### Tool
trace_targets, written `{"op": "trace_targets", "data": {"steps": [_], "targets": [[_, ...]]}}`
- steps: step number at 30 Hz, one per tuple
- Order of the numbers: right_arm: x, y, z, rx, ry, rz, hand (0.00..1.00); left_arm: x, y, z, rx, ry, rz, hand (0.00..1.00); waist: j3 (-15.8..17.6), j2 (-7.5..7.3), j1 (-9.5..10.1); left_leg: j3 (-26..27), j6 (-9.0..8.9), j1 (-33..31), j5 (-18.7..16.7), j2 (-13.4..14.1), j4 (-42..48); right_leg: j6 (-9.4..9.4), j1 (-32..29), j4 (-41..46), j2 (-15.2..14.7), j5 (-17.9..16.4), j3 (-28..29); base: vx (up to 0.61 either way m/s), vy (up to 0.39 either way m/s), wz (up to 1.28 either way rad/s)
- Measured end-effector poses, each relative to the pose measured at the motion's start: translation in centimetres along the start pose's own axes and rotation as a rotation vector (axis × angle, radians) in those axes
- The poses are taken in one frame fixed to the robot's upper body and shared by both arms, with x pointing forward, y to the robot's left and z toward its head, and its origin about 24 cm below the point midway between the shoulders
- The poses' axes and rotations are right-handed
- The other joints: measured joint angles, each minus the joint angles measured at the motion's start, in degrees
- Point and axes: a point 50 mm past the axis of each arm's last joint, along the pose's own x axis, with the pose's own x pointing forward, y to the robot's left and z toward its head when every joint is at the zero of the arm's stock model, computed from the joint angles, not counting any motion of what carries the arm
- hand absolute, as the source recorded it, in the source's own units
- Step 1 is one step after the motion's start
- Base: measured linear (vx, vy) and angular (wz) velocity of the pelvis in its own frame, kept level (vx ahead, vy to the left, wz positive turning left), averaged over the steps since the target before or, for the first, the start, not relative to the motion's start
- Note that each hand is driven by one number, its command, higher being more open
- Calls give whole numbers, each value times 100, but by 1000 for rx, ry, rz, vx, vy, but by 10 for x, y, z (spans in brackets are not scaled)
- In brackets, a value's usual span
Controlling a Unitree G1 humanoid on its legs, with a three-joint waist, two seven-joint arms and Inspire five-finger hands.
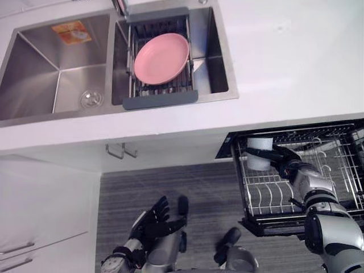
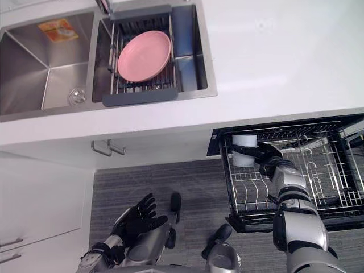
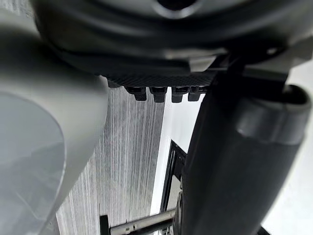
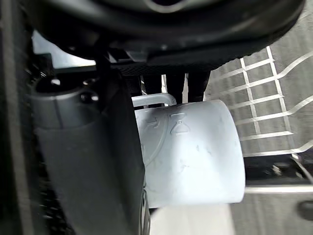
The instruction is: Walk over to the sink, pick up the cup, carry it to the dishwasher, place the cup inside the dishwasher, then close the dishwasher door
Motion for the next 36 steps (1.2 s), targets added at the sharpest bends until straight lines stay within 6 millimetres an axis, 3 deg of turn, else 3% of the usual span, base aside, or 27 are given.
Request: {"op": "trace_targets", "data": {"steps": [5,6,17,22,25,27,30,33,36], "targets": [[-1,-3,-1,-31,12,-7,0,3,0,4,5,-8,-4,100,103,0,7,-74,-6,-28,12,-8,-2,-14,3,20,6,-68,-38,-15,-4,8],[-1,-3,-1,-30,13,-6,100,3,0,4,6,-10,-5,100,115,1,3,-84,-7,-28,13,-6,-2,-4,5,29,8,-83,-43,-21,-10,5],[0,-1,-10,-70,47,-5,100,8,-1,9,21,-11,-4,100,137,-16,-14,-129,-44,87,5,37,-5,-29,132,113,45,-175,1,-10,-11,4],[-7,6,-6,-122,-66,18,100,6,2,3,12,16,11,100,146,-50,-27,10,-89,167,-39,63,-6,-37,137,113,35,-203,173,-56,9,-14],[-19,19,-8,-148,-166,57,100,2,12,-3,-3,36,68,100,98,-224,-87,163,-105,232,-110,90,-5,25,124,106,28,-203,335,-20,-2,-26],[-28,35,-22,-134,-196,107,100,-5,25,-12,8,87,152,100,-50,-478,-158,318,-91,317,-165,109,-4,72,122,92,19,-203,495,55,-24,-33],[-39,49,-40,-111,-203,161,100,-12,39,-16,-2,101,271,100,-217,-724,-263,454,-103,407,-229,118,-3,97,131,75,16,-196,659,79,-17,-26],[-47,51,-50,-96,-201,170,100,-16,44,-23,9,127,351,100,-366,-776,-345,470,-121,459,-248,116,-2,97,163,76,9,-196,750,45,1,-6],[-65,49,-38,-103,-298,153,100,-24,51,-33,11,148,491,100,-509,-760,-395,512,-134,570,-278,147,-5,93,239,71,27,-199,887,-10,6,-11]]}}
